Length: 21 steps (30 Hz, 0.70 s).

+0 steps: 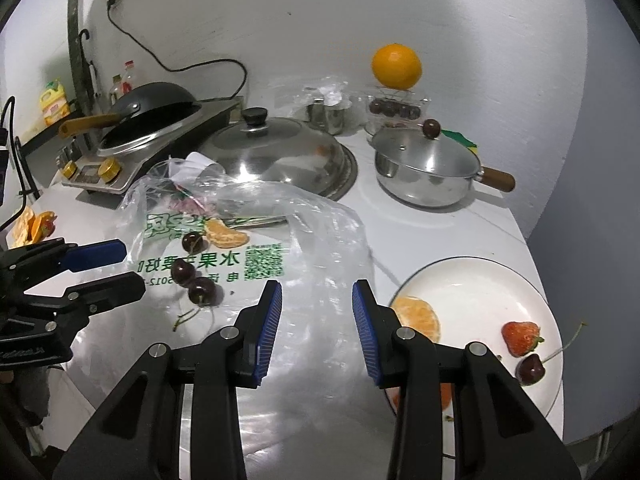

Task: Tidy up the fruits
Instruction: 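Move both open grippers back to the dark cherries on the plastic bag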

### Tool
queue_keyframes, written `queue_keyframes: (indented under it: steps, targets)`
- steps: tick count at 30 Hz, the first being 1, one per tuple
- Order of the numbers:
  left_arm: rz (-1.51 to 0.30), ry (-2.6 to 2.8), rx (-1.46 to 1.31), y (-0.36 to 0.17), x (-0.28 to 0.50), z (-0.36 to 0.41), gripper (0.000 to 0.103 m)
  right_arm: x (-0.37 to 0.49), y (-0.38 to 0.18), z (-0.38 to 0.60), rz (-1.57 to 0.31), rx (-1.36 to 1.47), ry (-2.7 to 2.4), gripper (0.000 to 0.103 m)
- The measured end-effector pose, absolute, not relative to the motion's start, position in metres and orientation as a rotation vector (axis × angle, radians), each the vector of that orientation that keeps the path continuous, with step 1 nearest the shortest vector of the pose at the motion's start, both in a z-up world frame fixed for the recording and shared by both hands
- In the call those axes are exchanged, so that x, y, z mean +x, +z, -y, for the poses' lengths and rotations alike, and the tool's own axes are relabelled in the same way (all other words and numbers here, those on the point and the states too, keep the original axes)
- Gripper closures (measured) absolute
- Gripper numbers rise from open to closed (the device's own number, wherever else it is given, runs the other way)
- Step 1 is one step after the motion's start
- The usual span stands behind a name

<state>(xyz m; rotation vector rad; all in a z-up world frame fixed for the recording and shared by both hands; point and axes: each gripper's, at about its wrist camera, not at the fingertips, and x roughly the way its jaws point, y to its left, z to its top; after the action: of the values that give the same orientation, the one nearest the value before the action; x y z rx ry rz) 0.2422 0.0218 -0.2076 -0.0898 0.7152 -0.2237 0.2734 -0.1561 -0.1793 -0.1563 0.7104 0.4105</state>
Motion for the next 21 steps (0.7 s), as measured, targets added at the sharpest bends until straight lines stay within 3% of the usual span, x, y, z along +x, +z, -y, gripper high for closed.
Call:
queue_keyframes:
  steps: [21]
  targets:
    - [-0.704,-0.131,-0.089,-0.221,0.243,-0.068,0.048,0.282,-0.196,0.080,-0.756,-0.235,0.531,0.064]
